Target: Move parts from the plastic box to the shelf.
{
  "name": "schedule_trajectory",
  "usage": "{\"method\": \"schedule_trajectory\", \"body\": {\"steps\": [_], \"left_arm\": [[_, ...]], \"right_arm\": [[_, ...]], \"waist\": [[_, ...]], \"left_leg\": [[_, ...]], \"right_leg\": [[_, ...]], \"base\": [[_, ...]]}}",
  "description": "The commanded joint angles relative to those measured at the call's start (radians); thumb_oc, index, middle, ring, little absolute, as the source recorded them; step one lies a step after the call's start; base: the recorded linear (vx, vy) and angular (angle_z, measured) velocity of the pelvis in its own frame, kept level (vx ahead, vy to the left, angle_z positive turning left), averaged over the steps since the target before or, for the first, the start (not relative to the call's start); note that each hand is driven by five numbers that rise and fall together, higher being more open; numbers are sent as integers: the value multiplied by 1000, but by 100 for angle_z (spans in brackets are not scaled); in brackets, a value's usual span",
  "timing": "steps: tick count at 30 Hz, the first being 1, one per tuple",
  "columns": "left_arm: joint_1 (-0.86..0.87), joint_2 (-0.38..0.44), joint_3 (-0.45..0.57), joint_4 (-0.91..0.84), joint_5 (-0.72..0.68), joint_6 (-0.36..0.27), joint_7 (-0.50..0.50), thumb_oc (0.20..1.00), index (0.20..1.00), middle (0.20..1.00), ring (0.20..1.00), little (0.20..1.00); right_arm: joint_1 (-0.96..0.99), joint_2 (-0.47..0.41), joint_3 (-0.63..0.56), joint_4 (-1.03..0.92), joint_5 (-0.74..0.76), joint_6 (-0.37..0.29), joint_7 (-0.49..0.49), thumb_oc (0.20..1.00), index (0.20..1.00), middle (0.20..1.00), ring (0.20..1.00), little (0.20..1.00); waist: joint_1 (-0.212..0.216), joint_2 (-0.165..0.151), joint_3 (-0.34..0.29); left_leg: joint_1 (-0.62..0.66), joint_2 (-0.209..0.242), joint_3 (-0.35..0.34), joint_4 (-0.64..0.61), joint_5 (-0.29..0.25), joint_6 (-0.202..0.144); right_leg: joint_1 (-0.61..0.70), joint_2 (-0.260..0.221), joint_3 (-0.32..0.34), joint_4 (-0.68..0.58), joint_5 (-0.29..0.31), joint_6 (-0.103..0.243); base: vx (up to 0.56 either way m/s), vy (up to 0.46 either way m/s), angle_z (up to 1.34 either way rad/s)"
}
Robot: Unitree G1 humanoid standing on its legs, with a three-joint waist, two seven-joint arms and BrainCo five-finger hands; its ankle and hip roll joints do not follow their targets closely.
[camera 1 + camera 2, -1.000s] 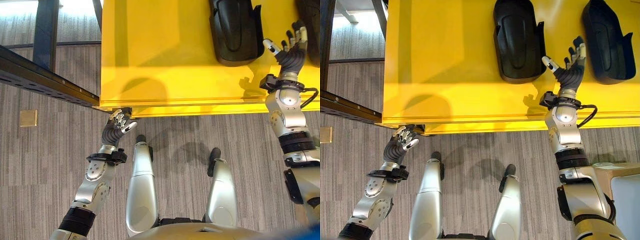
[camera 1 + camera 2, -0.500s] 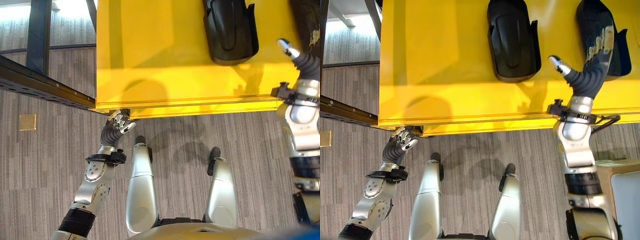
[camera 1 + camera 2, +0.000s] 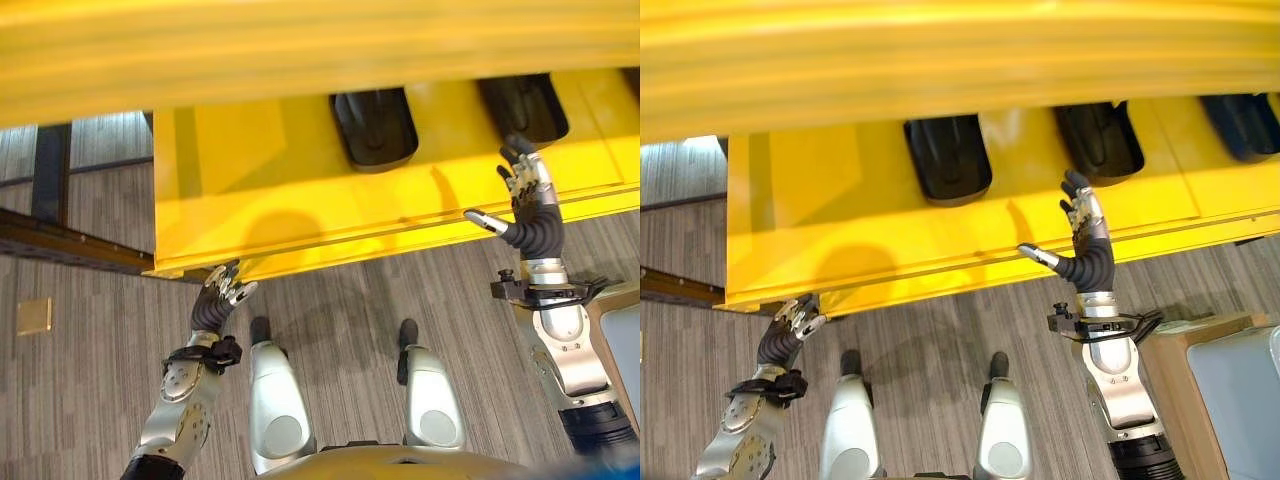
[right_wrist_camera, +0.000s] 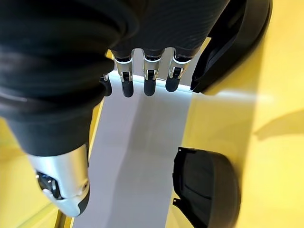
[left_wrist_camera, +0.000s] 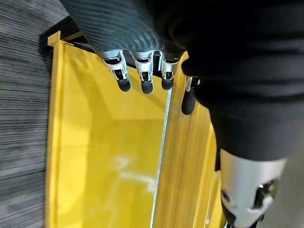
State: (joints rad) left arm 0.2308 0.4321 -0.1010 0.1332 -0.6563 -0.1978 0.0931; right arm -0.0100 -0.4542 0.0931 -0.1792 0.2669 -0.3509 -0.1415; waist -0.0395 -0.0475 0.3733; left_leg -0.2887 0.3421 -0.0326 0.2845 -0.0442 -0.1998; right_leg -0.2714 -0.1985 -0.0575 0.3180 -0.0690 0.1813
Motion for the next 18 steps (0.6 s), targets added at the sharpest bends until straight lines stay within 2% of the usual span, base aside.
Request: {"method": "schedule_trajectory", "body": {"steps": [1, 3, 4, 6, 7, 8, 9, 11, 13, 15, 17, 18], "left_arm": [[-116, 3, -48, -133, 23, -122, -99, 1000, 1000, 1000, 1000, 1000], [-108, -14, -48, -120, 13, -121, -113, 1000, 1000, 1000, 1000, 1000], [-112, -24, -51, -115, 9, -121, -116, 1000, 1000, 1000, 1000, 1000], [-122, -29, -59, -108, 13, -124, -124, 1000, 1000, 1000, 1000, 1000], [-122, -32, -60, -105, 19, -124, -126, 1000, 1000, 1000, 1000, 1000], [-118, -36, -59, -96, 28, -125, -128, 1000, 1000, 1000, 1000, 1000], [-116, -41, -61, -94, 31, -125, -127, 1000, 1000, 1000, 1000, 1000], [-113, -51, -61, -95, 41, -124, -128, 1000, 1000, 1000, 1000, 1000], [-106, -62, -58, -107, 48, -122, -129, 1000, 1000, 1000, 1000, 1000], [-81, -70, -54, -114, 56, -123, -132, 1000, 1000, 1000, 1000, 1000], [-60, -84, -40, -121, 63, -123, -131, 1000, 1000, 1000, 1000, 1000], [-39, -91, -26, -125, 70, -126, -120, 1000, 1000, 1000, 1000, 1000]], "right_arm": [[-31, -30, -23, -12, 52, -55, 41, 1000, 1000, 1000, 1000, 1000], [-33, -34, 2, 3, 59, -56, 58, 1000, 1000, 1000, 1000, 1000], [-39, -64, 15, 5, 38, -46, 66, 1000, 1000, 1000, 1000, 1000], [-49, -91, 21, 1, 22, -48, 66, 1000, 1000, 1000, 1000, 1000], [-44, -101, 19, -5, 15, -45, 67, 1000, 1000, 1000, 1000, 1000], [-30, -105, 16, -13, 0, -41, 67, 1000, 1000, 1000, 1000, 1000], [-29, -102, 27, -18, 1, -35, 79, 1000, 1000, 1000, 1000, 1000], [-34, -90, 47, -8, 5, -27, 101, 1000, 1000, 1000, 1000, 1000], [-12, -65, 53, 3, 19, -16, 116, 1000, 1000, 1000, 1000, 1000], [-2, -44, 73, 24, 42, -11, 141, 1000, 1000, 1000, 1000, 1000], [-3, -29, 91, 35, 33, -3, 156, 1000, 1000, 1000, 1000, 1000], [-4, -6, 115, 53, 34, 9, 171, 1000, 1000, 1000, 1000, 1000]], "waist": [[-18, 31, -98], [-11, 39, -111], [-12, 48, -136], [-15, 51, -154], [-19, 48, -157], [-23, 38, -161], [-13, 33, -167], [-3, 18, -179], [6, 5, -188], [25, 3, -198], [39, 6, -215], [54, 4, -227]], "left_leg": [[13, 22, 20, -146, 186, 64], [41, 40, 25, -193, 281, 53], [52, 57, 44, -234, 367, 30], [60, 71, 99, -254, 444, 19], [69, 65, 132, -256, 442, 28], [80, 39, 153, -248, 406, 42], [82, -14, 135, -241, 356, 64], [84, -147, 96, -228, 231, 112], [90, -260, 65, -205, 144, 146], [100, -365, -28, -191, 91, 173], [110, -437, -110, -191, 73, 195], [122, -480, -197, -200, 76, 213]], "right_leg": [[-34, 61, 38, 86, -56, -79], [-16, 94, 45, 53, -55, -95], [6, 120, 32, 4, -50, -108], [38, 136, 10, -44, -38, -121], [64, 140, 3, -79, -29, -127], [89, 137, -3, -107, -25, -129], [104, 135, -12, -142, -4, -126], [147, 124, -14, -209, 29, -119], [169, 130, -7, -237, 52, -116], [181, 149, 22, -262, 69, -117], [179, 172, 46, -272, 83, -118], [177, 190, 81, -279, 96, -121]], "base": [[39, -111, -26], [52, -199, -29], [57, -244, -32], [44, -228, -9], [41, -184, 13], [40, -167, 18], [52, -140, 33], [77, -122, 22], [83, -66, -3], [89, -20, -4], [95, -9, -110], [93, 20, -158]]}}
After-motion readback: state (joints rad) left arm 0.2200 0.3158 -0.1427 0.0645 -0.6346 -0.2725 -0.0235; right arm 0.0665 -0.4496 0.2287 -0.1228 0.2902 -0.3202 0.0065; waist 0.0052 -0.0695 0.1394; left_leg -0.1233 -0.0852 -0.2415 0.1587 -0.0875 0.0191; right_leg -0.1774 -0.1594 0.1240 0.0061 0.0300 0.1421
